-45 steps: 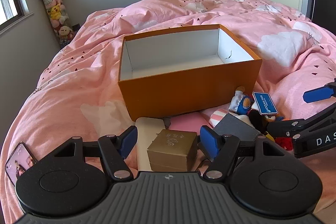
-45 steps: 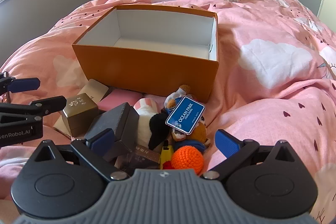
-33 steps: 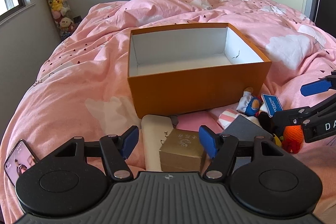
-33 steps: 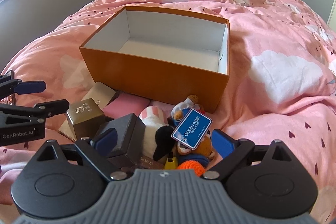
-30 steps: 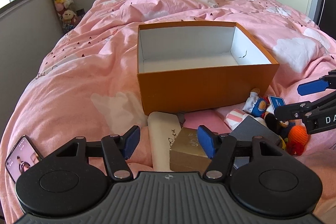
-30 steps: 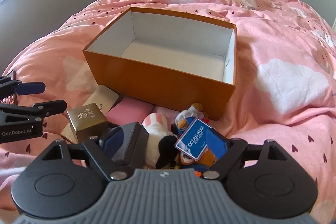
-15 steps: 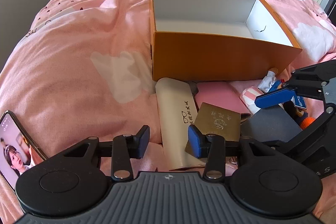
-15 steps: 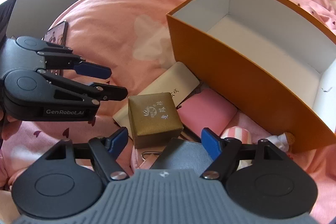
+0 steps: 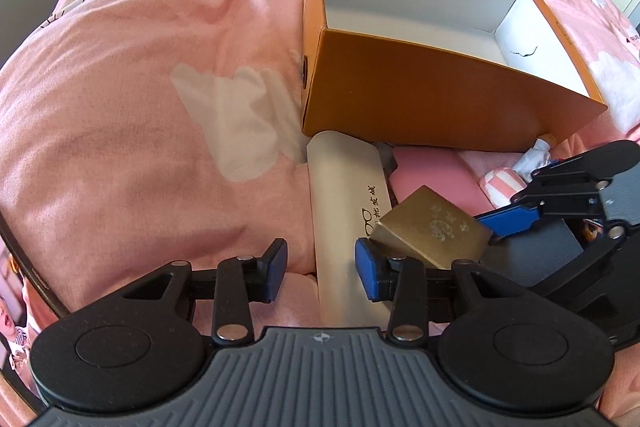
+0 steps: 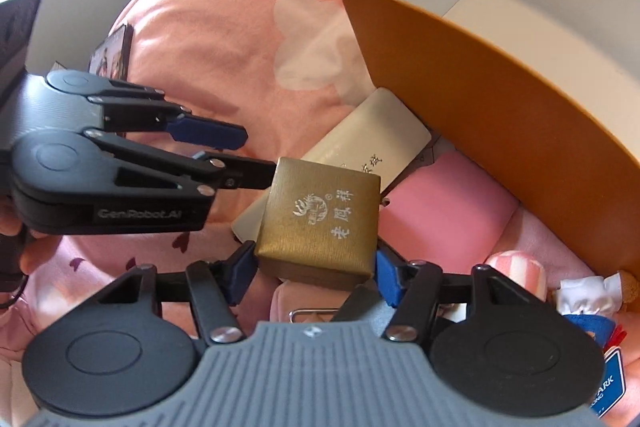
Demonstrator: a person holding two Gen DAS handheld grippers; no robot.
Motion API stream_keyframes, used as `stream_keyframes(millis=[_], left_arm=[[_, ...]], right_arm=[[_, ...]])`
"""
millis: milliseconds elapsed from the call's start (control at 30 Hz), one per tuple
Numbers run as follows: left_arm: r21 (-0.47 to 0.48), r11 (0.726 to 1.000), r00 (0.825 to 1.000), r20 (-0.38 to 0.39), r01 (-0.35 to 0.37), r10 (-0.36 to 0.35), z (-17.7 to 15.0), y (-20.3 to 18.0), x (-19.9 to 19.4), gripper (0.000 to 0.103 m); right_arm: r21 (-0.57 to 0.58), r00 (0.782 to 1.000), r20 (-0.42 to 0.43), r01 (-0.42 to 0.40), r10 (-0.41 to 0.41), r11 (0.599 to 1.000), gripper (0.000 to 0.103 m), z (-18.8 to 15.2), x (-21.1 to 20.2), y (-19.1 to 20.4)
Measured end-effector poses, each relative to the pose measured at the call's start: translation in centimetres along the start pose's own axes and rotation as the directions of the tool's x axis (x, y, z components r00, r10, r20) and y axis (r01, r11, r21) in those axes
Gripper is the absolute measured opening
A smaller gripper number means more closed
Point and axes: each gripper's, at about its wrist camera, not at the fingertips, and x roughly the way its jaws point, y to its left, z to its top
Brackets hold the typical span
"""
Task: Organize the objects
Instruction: 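Move left gripper to the cream glasses case while right gripper grasps the gold box, then close left gripper on the cream glasses case while right gripper holds the gold box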
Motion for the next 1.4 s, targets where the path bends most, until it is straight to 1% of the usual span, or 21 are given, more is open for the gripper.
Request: stream_keyframes(millis=[133,167,200,233,300,367,433,533,633,733,800,867,967,1167,1400], left_arm=[[-0.021,1.000,1.000,0.005,0.008,-0.008,0.4,0.0,0.1,0.055],[-0.028,1.000,1.000,0.007,0.009,-0.008,0.6,0.0,0.2,0.060],[-0.034,0.999,1.000,0.007,0.009,-0.009,0.8,0.0,0.3,0.063],[-0.036,0.999,1.000,0.006,0.010,-0.010,1.0,-0.1,0.5,0.065],[-0.034,0.999,1.000,0.001,0.014,-0.014,1.4,-0.2,0.8,0.065],[-0.033,0.999,1.000,-0.015,0.024,-0.025,1.8,-0.5,1.4,0.070],[-0.025,0.999,0.999,-0.037,0.031,-0.032,2.3,-0.9,2.1,0.073],[-0.012,0.999,0.997,-0.072,0.031,-0.032,2.7,-1.5,3.1,0.078],[0.022,0.999,0.995,-0.099,0.028,-0.026,2.8,-2.2,3.8,0.081],[0.061,0.998,0.990,-0.138,0.026,-0.017,2.4,-2.9,4.3,0.085],[0.098,0.995,0.986,-0.168,0.019,-0.002,2.2,-3.4,4.8,0.086],[0.125,0.992,0.983,-0.181,0.007,0.016,2.1,-4.0,5.2,0.088],[0.140,0.990,0.982,-0.183,-0.016,0.042,2.2,-4.6,5.7,0.090],[0.105,0.994,0.976,-0.215,-0.023,0.045,3.0,-4.8,7.2,0.093],[0.097,0.994,0.965,-0.254,-0.040,0.064,3.4,-5.3,9.3,0.098]], right_arm=[[-0.004,0.998,0.064,-0.002,0.002,1.000,0.062,0.3,-2.8,0.1],[0.002,0.997,0.074,-0.004,0.004,1.000,0.062,0.4,-3.4,0.0],[0.007,0.996,0.088,0.015,-0.015,1.000,0.062,0.6,-4.0,-0.1],[0.005,0.992,0.115,0.053,-0.053,0.999,0.062,0.7,-4.9,-0.3],[0.009,0.981,0.160,0.113,-0.113,0.994,0.062,0.9,-6.3,-0.7],[0.026,0.971,0.180,0.154,-0.156,0.988,0.062,1.2,-7.1,-1.5],[0.062,0.977,0.151,0.144,-0.152,0.988,0.062,1.3,-7.0,-2.6],[0.118,0.979,0.099,0.165,-0.176,0.979,0.062,0.8,-5.9,-3.9],[0.180,0.985,0.063,0.144,-0.158,0.973,0.062,0.0,-5.3,-5.5],[0.246,0.988,0.078,0.112,-0.134,0.963,0.062,-0.5,-5.5,-6.7],[0.269,0.988,0.092,0.098,-0.127,0.958,0.062,-0.5,-5.5,-7.0],[0.268,0.987,0.099,0.096,-0.127,0.959,0.062,-0.3,-5.3,-6.9],[0.262,0.988,0.097,0.095,-0.124,0.960,0.062,-0.3,-4.9,-6.9],[0.270,0.989,0.100,0.079,-0.109,0.960,0.062,-0.8,-4.8,-7.4],[0.272,0.988,0.104,0.083,-0.115,0.959,0.062,-1.1,-4.6,-7.4]])
